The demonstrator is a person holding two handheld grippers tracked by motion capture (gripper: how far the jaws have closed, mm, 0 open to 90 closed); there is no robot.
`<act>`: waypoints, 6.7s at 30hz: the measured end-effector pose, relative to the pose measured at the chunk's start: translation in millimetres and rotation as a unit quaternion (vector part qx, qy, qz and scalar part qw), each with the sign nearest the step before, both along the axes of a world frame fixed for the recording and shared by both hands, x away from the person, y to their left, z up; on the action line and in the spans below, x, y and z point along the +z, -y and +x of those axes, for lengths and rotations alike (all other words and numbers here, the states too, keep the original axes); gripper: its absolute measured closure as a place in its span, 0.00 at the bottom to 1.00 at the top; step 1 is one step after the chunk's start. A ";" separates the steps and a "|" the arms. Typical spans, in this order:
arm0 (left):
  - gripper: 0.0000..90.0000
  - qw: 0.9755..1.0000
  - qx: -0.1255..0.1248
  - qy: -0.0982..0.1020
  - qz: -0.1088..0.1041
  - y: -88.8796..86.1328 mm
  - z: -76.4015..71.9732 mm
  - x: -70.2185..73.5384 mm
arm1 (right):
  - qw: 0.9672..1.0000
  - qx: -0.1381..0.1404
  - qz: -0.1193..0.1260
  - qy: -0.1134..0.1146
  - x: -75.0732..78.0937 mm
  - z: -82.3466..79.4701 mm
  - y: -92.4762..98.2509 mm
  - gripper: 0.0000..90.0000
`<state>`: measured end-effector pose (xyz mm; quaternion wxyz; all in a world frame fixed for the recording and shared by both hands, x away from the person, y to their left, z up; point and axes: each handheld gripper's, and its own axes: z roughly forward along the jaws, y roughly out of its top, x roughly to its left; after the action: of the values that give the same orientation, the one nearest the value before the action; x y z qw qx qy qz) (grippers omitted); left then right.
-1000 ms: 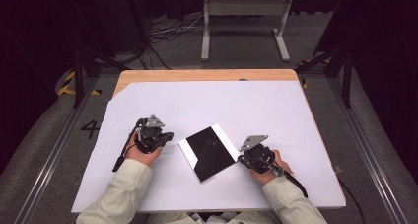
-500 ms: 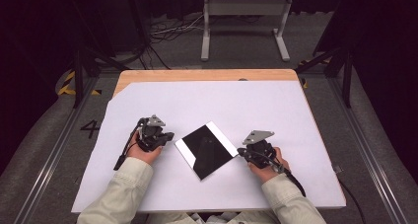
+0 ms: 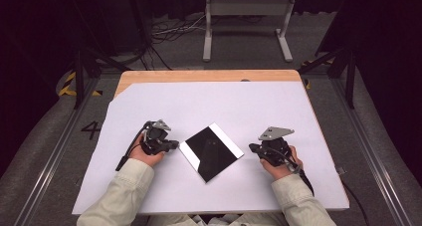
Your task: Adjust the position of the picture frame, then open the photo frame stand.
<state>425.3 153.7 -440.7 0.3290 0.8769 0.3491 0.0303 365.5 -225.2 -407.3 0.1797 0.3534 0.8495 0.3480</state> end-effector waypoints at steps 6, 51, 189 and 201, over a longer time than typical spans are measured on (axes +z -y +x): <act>1.00 0.998 -0.060 0.016 0.014 17.6 -12.7 7.2 | 1.000 -0.002 0.006 -0.001 2.0 0.5 3.5 1.00; 1.00 0.976 -0.199 -0.066 -0.050 70.2 -36.9 -5.7 | 0.996 -0.050 0.008 -0.073 4.1 7.0 46.2 1.00; 0.88 0.995 -0.012 0.090 -0.027 -10.9 -19.9 18.4 | 0.966 0.189 -0.078 -0.156 -1.8 -43.1 14.6 0.80; 0.87 0.996 -0.011 0.089 -0.027 -10.1 -19.9 17.6 | 0.961 0.201 -0.086 -0.167 -8.4 -43.3 8.4 0.81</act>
<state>405.4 163.8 -423.1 0.3827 0.8655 0.3089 0.0952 322.3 -233.5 -415.7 -0.0089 0.2114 0.9478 0.2386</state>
